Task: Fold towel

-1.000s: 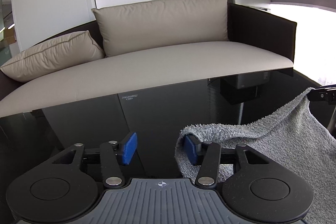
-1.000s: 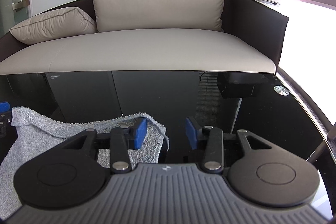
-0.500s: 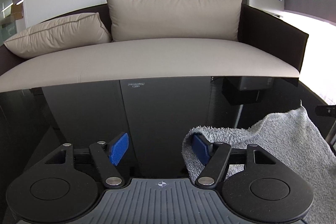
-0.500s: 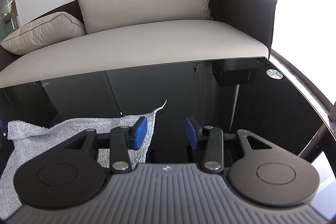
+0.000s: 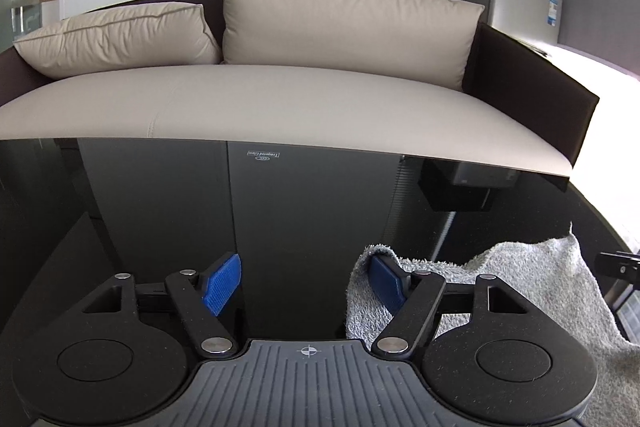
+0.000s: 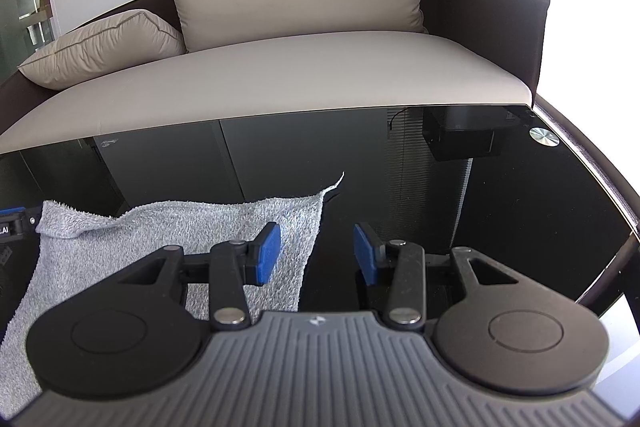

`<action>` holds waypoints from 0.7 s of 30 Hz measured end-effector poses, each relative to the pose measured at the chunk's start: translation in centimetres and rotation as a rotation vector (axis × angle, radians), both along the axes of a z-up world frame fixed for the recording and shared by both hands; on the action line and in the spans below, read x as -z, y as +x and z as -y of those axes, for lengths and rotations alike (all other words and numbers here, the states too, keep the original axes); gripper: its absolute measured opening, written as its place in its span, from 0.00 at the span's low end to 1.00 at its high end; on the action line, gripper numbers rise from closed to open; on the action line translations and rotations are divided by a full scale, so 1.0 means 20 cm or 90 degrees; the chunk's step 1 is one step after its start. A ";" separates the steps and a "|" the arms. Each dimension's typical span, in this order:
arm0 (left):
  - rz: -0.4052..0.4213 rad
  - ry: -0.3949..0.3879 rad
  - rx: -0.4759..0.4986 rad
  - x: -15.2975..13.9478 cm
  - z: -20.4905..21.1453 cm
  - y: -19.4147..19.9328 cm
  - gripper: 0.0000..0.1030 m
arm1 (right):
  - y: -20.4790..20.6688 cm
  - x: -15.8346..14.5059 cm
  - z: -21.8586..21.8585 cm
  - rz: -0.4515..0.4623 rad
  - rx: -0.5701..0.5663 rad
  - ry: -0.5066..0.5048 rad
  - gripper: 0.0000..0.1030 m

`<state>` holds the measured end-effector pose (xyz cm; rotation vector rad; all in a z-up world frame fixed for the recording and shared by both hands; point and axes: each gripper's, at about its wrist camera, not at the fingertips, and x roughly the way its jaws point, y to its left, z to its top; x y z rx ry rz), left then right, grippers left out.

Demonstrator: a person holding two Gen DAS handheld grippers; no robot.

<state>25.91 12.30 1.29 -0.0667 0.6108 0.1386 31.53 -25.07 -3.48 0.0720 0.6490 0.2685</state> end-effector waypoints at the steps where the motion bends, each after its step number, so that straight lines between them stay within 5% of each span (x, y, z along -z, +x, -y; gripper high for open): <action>1: 0.001 0.008 0.000 0.00 0.00 0.00 0.67 | -0.01 0.00 -0.01 -0.001 -0.005 0.000 0.42; 8: 0.001 -0.001 -0.047 0.00 -0.06 -0.03 0.76 | -0.04 0.00 -0.05 0.002 -0.038 -0.019 0.42; 15: -0.025 0.017 -0.009 0.02 -0.02 -0.03 0.87 | -0.09 0.02 -0.11 0.007 -0.092 -0.042 0.42; 21: -0.051 0.130 0.010 0.03 0.07 -0.04 0.92 | -0.12 0.04 -0.16 0.013 -0.115 -0.077 0.42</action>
